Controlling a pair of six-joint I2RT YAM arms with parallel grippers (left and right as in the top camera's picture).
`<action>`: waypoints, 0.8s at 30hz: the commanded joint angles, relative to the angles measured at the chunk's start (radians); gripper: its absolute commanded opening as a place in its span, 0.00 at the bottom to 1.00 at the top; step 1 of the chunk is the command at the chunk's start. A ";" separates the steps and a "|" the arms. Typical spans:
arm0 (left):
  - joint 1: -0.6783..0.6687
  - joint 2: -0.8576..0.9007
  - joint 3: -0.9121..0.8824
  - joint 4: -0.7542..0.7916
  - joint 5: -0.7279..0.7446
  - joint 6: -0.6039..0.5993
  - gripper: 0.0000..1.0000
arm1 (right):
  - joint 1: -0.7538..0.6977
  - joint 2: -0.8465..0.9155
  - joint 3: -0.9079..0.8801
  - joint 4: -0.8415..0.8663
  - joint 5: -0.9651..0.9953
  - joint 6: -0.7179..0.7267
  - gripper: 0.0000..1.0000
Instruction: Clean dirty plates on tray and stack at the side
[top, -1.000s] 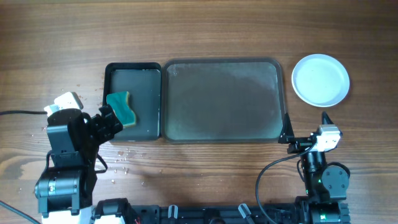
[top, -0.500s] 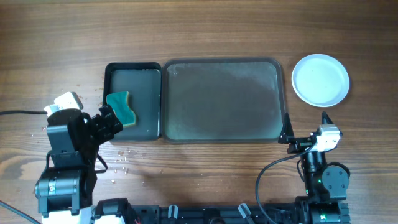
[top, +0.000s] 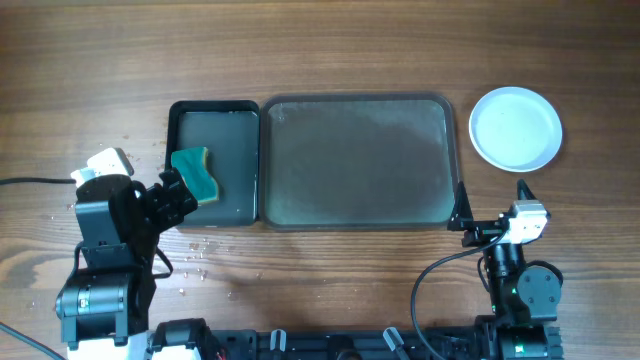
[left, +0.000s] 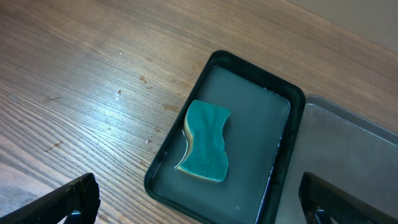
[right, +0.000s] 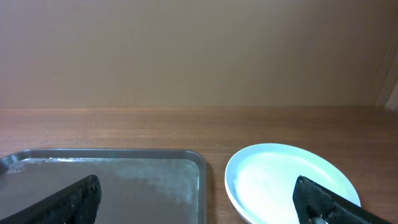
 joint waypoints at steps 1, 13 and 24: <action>0.000 -0.033 0.009 -0.011 -0.010 0.009 1.00 | 0.003 -0.011 -0.002 0.006 0.002 -0.018 1.00; -0.002 -0.494 -0.031 -0.039 -0.009 0.008 1.00 | 0.003 -0.011 -0.002 0.006 0.002 -0.018 1.00; -0.004 -0.741 -0.131 -0.058 -0.009 0.008 1.00 | 0.003 -0.011 -0.002 0.006 0.002 -0.018 1.00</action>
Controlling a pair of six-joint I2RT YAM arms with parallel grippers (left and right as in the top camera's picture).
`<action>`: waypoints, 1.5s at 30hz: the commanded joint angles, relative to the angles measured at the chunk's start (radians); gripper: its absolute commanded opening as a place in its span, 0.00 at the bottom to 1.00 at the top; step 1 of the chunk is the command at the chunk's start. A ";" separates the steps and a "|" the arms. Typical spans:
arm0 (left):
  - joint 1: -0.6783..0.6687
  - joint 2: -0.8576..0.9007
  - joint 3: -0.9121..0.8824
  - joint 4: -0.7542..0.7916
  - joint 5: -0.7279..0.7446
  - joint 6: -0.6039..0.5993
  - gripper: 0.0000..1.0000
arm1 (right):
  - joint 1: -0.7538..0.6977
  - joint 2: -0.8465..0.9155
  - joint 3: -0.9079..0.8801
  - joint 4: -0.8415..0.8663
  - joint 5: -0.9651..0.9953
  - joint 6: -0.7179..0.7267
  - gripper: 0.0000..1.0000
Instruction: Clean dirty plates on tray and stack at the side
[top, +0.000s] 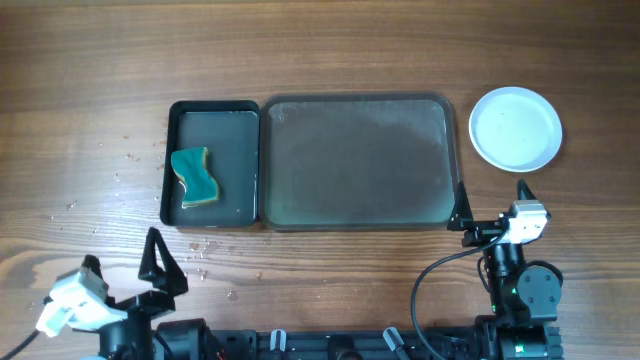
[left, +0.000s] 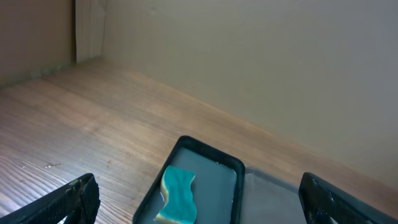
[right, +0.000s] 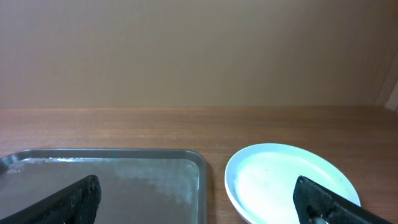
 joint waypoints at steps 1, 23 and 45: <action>-0.004 -0.022 -0.048 -0.009 -0.009 0.008 1.00 | 0.003 -0.011 -0.002 0.006 0.002 -0.018 1.00; -0.005 -0.025 -0.648 1.217 0.146 0.005 1.00 | 0.003 -0.011 -0.002 0.006 0.002 -0.018 1.00; -0.005 -0.025 -0.765 1.081 0.156 0.005 1.00 | 0.003 -0.011 -0.002 0.006 0.002 -0.018 1.00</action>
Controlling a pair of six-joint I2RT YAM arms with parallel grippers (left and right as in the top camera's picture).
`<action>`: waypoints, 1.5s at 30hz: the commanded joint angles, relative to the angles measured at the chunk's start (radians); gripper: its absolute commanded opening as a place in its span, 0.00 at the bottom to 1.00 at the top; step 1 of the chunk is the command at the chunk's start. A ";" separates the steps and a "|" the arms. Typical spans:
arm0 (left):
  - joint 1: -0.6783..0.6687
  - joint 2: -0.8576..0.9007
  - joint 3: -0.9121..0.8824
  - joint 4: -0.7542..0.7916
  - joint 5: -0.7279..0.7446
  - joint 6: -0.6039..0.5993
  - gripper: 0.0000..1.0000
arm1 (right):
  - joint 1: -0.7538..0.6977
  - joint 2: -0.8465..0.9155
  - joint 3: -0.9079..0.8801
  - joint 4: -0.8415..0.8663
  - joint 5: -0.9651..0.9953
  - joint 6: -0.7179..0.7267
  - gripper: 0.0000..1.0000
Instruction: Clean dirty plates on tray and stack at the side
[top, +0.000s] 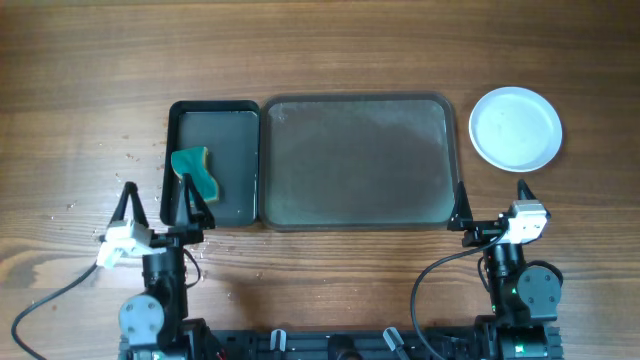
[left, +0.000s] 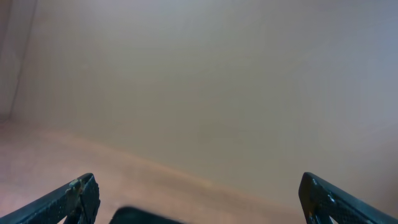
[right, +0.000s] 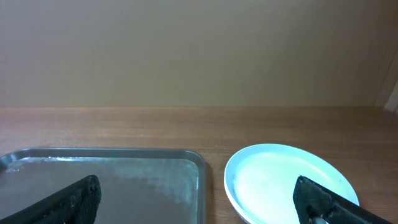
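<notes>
A white plate lies on the table right of the grey tray, which holds no plates; the plate and tray also show in the right wrist view. A teal sponge lies in the small black basin. My left gripper stands open at the near table edge, below the basin, fingers pointing up; its blurred view shows mostly wall. My right gripper is open near the tray's front right corner, nothing between its fingers.
Water drops and crumbs speckle the wood near the basin's front left. The basin shows as a dark blur at the bottom of the left wrist view. Cables run along the near edge by both arm bases.
My left arm has shifted from low at the table's front left corner to upright just below the basin, and its camera now faces the wall. The right arm, plate and sponge stayed put.
My left gripper hovered open beside the sponge in the basin. Then the arm had drawn back to the front left corner, the sponge left in the basin. Now it stands upright below the basin. The right arm and plate stayed still throughout.
</notes>
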 joint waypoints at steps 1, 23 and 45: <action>-0.005 -0.008 -0.011 -0.088 0.015 0.006 1.00 | 0.003 -0.011 -0.002 0.006 0.002 -0.011 1.00; -0.005 -0.008 -0.011 -0.314 0.101 0.327 1.00 | 0.003 -0.011 -0.002 0.006 0.002 -0.011 1.00; -0.005 -0.008 -0.011 -0.308 0.122 0.319 1.00 | 0.003 -0.011 -0.002 0.006 0.002 -0.011 1.00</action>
